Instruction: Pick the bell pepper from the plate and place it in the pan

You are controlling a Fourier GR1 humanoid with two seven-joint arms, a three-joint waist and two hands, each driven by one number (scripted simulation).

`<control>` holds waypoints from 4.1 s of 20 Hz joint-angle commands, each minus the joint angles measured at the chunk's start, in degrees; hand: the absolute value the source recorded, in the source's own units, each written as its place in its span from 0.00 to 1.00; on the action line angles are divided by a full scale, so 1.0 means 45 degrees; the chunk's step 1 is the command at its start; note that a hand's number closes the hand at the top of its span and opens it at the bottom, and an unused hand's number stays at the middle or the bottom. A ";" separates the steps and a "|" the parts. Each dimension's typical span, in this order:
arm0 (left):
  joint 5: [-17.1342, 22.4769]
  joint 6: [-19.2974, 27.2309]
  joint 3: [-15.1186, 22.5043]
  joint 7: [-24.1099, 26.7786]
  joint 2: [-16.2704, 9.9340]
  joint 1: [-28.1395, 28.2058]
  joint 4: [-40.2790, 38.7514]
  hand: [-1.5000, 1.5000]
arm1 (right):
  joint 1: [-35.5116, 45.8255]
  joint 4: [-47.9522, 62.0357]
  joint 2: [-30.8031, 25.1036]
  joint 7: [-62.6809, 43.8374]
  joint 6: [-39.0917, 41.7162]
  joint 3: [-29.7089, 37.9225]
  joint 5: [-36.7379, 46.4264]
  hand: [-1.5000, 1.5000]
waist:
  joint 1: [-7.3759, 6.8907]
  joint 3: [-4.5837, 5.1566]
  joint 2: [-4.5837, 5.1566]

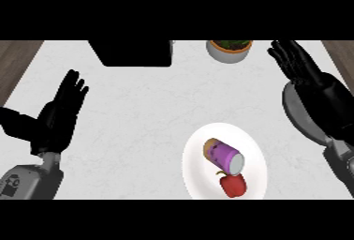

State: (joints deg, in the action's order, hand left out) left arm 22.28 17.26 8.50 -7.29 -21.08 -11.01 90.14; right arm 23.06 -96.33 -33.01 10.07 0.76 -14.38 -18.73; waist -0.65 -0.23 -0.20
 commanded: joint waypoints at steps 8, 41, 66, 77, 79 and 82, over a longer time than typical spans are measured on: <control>-0.1647 -0.0926 0.2147 0.2659 0.0915 0.1129 0.0499 0.50 | -0.1847 0.3417 0.0225 0.2306 0.3939 -0.0488 -0.1447 1.00 | -0.0031 0.0025 0.0187; -0.2530 -0.1269 0.1916 0.2904 0.1881 0.1820 0.0418 0.50 | -0.0348 0.2420 -0.0286 0.2717 0.4837 -0.5610 1.1372 0.00 | 0.0073 0.0054 0.0024; -0.4149 -0.2431 0.0833 0.3573 0.3386 0.1759 -0.0836 0.50 | -0.2425 0.4281 0.2869 0.4016 0.5487 -0.3497 1.5360 0.00 | 0.0148 0.0053 0.0045; -0.4096 -0.2677 0.0857 0.3210 0.3401 0.2019 -0.0252 0.50 | -0.1172 0.6670 0.3885 0.4946 0.3679 -0.4462 1.7638 1.00 | 0.0054 0.0049 0.0057; -0.4459 -0.2435 0.0996 0.3766 0.3468 0.2523 -0.0201 0.50 | -0.1021 0.7220 0.3888 0.5282 0.3470 -0.4459 1.7812 1.00 | 0.0006 0.0049 0.0062; -0.4420 -0.2455 0.0901 0.3371 0.3595 0.2061 -0.0427 0.50 | -0.1060 0.6838 0.4433 0.4975 0.3337 -0.4408 1.8004 1.00 | 0.0077 0.0051 0.0053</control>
State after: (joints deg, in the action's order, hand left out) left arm 3.79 5.37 11.80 7.48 -6.04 -1.71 88.99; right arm 18.76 -69.45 -17.25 34.37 15.68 -32.62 60.43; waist -0.29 0.95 -1.47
